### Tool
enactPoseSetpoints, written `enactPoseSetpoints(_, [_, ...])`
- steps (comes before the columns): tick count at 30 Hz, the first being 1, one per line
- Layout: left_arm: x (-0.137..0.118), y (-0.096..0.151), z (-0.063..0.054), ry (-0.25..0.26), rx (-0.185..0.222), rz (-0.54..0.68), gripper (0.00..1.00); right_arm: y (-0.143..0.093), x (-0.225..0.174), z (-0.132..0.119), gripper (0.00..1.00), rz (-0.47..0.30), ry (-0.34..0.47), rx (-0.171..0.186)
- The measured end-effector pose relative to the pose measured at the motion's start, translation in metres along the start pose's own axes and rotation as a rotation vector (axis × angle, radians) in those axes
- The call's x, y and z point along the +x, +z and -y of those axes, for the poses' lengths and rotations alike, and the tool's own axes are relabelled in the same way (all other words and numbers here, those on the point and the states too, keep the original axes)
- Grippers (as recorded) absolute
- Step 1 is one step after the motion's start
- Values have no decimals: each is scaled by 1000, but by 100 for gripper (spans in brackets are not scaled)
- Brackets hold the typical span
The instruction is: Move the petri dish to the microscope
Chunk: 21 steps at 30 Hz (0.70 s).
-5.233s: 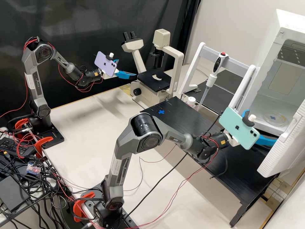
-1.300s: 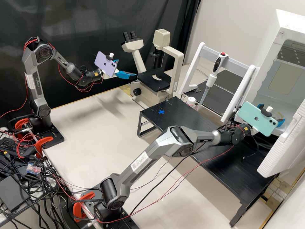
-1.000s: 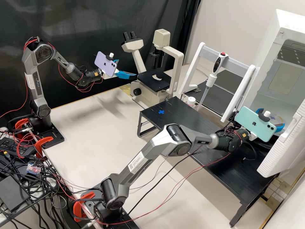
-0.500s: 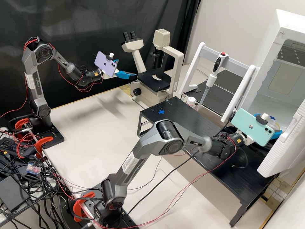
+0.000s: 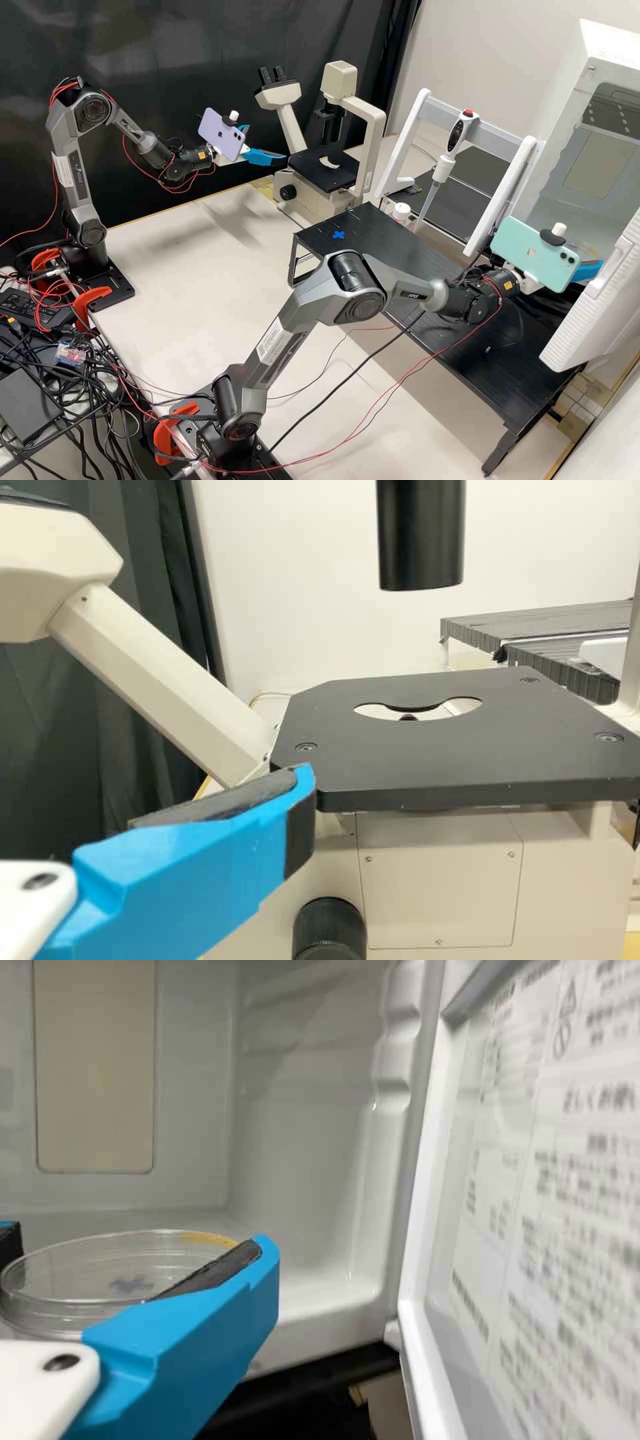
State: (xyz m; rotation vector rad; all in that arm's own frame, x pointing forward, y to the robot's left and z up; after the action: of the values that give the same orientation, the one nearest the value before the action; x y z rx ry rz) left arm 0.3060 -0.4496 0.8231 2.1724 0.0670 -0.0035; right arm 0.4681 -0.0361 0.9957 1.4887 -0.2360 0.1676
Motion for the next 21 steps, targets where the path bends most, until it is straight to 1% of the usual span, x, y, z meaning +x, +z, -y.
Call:
enactPoseSetpoints(1, [0, 0, 0, 0, 0, 0, 100, -2, 1, -1, 0, -6, 4, -1])
enactPoseSetpoints(6, [0, 0, 0, 0, 0, 0, 100, -1, 1, 1, 0, 14, -11, -1])
enactPoseSetpoints(11, [0, 0, 0, 0, 0, 0, 100, 3, -8, 7, 0, 36, -33, 9])
enactPoseSetpoints(14, [0, 0, 0, 0, 0, 0, 100, 6, -23, 14, 0, 48, -53, 20])
enactPoseSetpoints(17, [0, 0, 0, 0, 0, 0, 100, 4, -40, 11, 0, 29, -40, 27])
enactPoseSetpoints(21, [0, 0, 0, 0, 0, 0, 100, 3, -73, 6, 0, 14, -20, 37])
